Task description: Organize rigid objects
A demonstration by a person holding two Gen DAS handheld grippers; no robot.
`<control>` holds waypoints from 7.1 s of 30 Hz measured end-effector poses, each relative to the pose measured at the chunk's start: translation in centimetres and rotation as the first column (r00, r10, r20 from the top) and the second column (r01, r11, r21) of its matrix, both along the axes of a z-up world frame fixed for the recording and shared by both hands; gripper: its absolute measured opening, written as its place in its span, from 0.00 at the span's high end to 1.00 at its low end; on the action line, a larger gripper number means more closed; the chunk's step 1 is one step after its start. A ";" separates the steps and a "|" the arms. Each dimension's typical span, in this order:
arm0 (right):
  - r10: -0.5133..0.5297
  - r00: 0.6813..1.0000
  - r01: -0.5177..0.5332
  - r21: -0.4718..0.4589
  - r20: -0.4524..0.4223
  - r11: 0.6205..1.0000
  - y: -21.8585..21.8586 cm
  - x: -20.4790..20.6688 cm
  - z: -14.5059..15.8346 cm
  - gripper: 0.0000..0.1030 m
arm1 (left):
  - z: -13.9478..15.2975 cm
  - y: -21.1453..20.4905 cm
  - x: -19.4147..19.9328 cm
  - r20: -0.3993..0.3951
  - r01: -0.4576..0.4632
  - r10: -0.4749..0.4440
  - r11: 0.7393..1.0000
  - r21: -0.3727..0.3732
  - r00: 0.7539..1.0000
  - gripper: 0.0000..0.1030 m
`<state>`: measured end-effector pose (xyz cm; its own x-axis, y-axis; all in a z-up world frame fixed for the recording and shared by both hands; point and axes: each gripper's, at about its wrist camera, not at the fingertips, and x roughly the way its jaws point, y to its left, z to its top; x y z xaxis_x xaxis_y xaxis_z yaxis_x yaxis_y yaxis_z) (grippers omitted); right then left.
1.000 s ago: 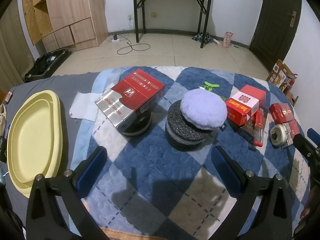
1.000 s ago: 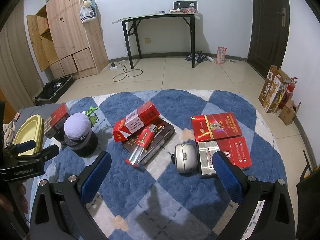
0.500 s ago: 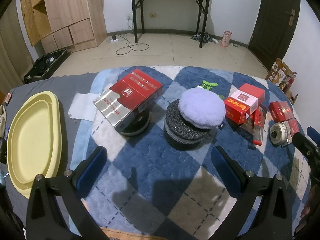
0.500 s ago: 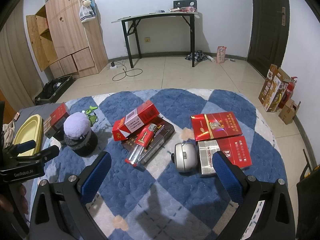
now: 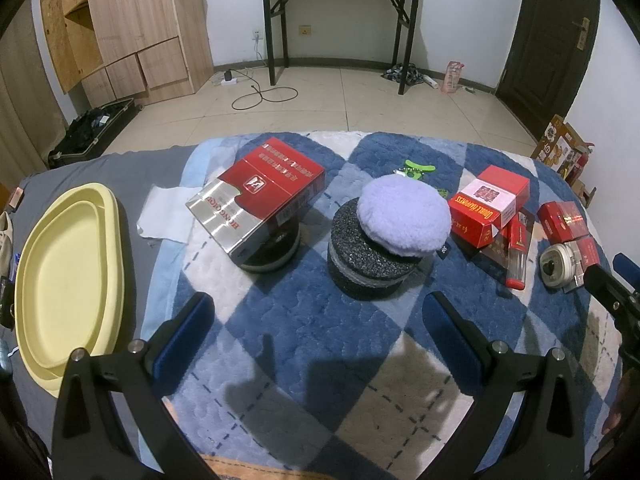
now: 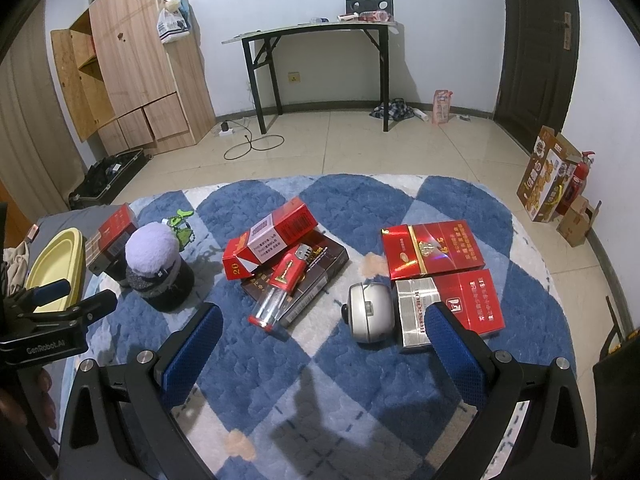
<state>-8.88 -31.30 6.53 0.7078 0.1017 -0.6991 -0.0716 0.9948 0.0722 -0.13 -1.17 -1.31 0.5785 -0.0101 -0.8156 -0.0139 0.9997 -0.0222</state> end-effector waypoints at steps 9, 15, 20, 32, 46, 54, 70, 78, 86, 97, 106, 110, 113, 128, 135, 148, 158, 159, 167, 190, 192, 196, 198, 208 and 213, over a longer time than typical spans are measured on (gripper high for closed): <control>0.000 1.000 0.000 0.000 -0.003 1.000 0.0 0.1 0.0 0.00 | 0.0 -0.1 0.0 0.001 0.003 -0.003 1.000 0.002 1.000 0.00; 0.000 1.000 0.000 0.001 -0.004 1.000 0.0 0.1 -0.1 0.00 | 0.0 -0.1 0.0 0.001 0.001 -0.001 1.000 0.001 1.000 0.00; -0.001 1.000 0.001 0.000 -0.006 1.000 0.0 0.1 -0.2 0.00 | 0.1 -0.1 0.0 0.001 0.002 -0.002 1.000 0.001 1.000 0.00; -0.003 1.000 0.003 0.004 -0.012 1.000 -0.1 0.2 -0.2 0.00 | 0.1 -0.2 0.0 0.001 0.001 -0.001 1.000 0.003 1.000 0.00; -0.003 1.000 0.003 0.008 -0.022 1.000 -0.1 0.3 -0.2 0.00 | 0.0 -0.5 -0.2 0.001 0.006 -0.006 1.000 0.006 1.000 0.00; -0.003 1.000 0.003 0.008 -0.021 1.000 -0.1 0.4 -0.2 0.00 | 0.0 -0.5 -0.1 0.001 0.004 -0.004 1.000 0.007 1.000 0.00; -0.002 1.000 0.002 0.008 -0.027 1.000 -0.1 0.5 -0.4 0.00 | -0.1 -0.5 -0.2 -0.003 -0.001 0.001 1.000 0.014 1.000 0.00; -0.008 0.999 0.008 0.012 -0.034 1.000 -0.2 0.6 -0.4 0.00 | 0.4 0.0 -0.2 0.004 -0.005 0.005 1.000 0.009 1.000 0.00; -0.011 0.999 0.012 0.011 -0.034 1.000 -0.3 0.5 -0.4 0.00 | 0.6 -0.1 -0.6 0.008 0.003 -0.003 1.000 0.016 1.000 0.00; -0.008 0.999 0.009 0.015 -0.044 1.000 -0.4 1.0 -0.7 0.00 | 0.8 -0.6 -0.6 0.002 0.023 -0.023 1.000 0.019 1.000 0.00; -0.031 0.997 0.032 0.016 -0.068 0.999 -0.9 1.2 -1.4 0.00 | 2.3 1.2 -0.3 0.014 0.002 -0.002 1.000 -0.007 1.000 0.00; -0.050 0.996 0.053 0.042 -0.068 0.998 -1.9 0.4 -0.6 0.00 | 4.2 4.9 -0.4 0.038 -0.029 0.031 0.998 -0.052 0.999 0.00; -0.080 0.995 0.083 0.066 -0.053 0.994 -3.5 -0.3 0.4 0.00 | 5.8 8.1 -0.3 0.040 -0.023 0.025 0.998 -0.055 0.999 0.00; -0.194 0.969 0.204 0.052 -0.156 0.978 -10.2 1.7 -1.0 0.00 | 4.0 6.7 5.7 0.052 0.327 -0.333 0.940 0.096 0.942 0.01; -0.107 0.971 0.103 -0.030 -0.213 0.994 -6.8 5.0 -3.1 0.00 | 1.8 6.5 5.9 0.012 0.382 -0.385 0.920 0.084 0.923 0.03; -0.123 0.970 0.103 -0.102 -0.209 0.989 -5.9 5.9 -5.1 0.00 | 0.3 4.4 6.5 0.005 0.422 -0.424 0.903 0.079 0.906 0.17; -0.157 0.969 0.145 -0.075 -0.192 0.987 -7.1 6.8 -7.3 0.11 | -0.1 5.7 7.0 0.034 0.363 -0.365 0.930 0.057 0.930 0.38; -0.155 0.970 0.144 -0.073 -0.189 0.987 -7.0 6.7 -7.2 0.11 | -0.2 5.6 6.8 0.037 0.369 -0.372 0.927 0.067 0.927 0.38; -0.139 0.972 0.135 -0.036 -0.188 0.990 -7.6 5.3 -6.0 0.12 | 1.5 6.8 6.1 0.083 0.337 -0.338 0.941 0.026 0.937 0.41; 0.350 0.936 -0.351 0.041 0.030 0.936 10.9 -2.4 6.4 0.12 | 8.1 29.3 -3.5 0.156 -0.065 0.075 0.996 -0.068 0.985 0.43; 0.460 0.888 -0.461 0.065 0.027 0.885 17.9 -1.6 5.9 0.12 | 5.8 31.3 -3.1 0.109 -0.116 0.122 0.991 -0.065 0.987 0.43; 0.589 0.807 -0.584 0.098 -0.037 0.806 30.0 0.2 2.9 0.12 | 1.1 34.4 -1.5 0.020 -0.152 0.159 0.967 -0.203 0.987 0.43; 0.645 0.759 -0.634 0.123 -0.085 0.763 35.5 0.6 0.9 0.12 | -0.4 35.5 -1.2 -0.006 -0.170 0.172 0.965 -0.198 0.985 0.43; 0.697 0.663 -0.734 -0.055 -0.273 0.677 47.3 3.6 -6.4 0.12 | -4.3 38.3 0.5 -0.066 -0.139 0.131 0.983 -0.120 0.989 0.43; 0.671 0.678 -0.728 -0.145 -0.301 0.670 48.9 3.7 -8.6 0.10 | -4.9 38.0 0.7 -0.067 -0.121 0.114 0.987 -0.102 0.991 0.43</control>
<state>-5.19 17.56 -2.04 0.3330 0.3212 -0.8865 -0.7653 0.6413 -0.0551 0.55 36.83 -6.22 0.5300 -0.0329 -0.8474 -0.1357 0.9831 -0.1231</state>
